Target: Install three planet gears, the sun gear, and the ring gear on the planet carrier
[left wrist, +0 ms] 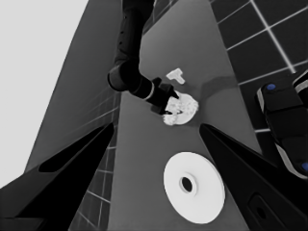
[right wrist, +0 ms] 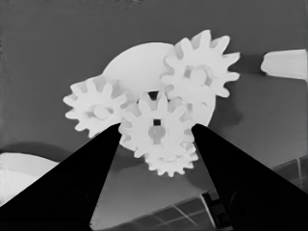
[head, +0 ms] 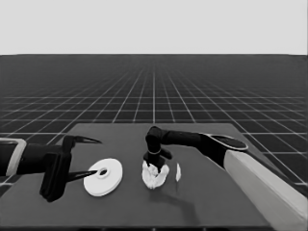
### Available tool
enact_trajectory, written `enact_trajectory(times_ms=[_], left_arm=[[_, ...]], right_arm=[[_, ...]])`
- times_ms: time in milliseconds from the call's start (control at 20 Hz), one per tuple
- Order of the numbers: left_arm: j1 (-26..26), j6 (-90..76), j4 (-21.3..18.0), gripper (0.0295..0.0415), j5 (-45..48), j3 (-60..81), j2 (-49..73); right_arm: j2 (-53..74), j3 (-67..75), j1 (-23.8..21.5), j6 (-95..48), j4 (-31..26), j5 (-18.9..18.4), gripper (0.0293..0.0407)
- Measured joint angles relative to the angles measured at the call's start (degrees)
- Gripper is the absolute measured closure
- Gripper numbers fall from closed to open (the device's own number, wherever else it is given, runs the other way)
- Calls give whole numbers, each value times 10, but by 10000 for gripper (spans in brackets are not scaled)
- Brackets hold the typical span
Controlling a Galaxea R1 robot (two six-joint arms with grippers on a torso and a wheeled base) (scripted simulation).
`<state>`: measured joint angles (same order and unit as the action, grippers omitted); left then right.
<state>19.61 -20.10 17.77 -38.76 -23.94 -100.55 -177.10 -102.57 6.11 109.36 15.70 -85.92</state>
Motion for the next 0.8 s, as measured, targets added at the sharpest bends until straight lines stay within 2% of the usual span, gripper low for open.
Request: enact_trajectory(times_ms=[800], left_arm=[[0,0,0,326,0,0,0]], right_arm=[[0,0,0,96,0,0,391]])
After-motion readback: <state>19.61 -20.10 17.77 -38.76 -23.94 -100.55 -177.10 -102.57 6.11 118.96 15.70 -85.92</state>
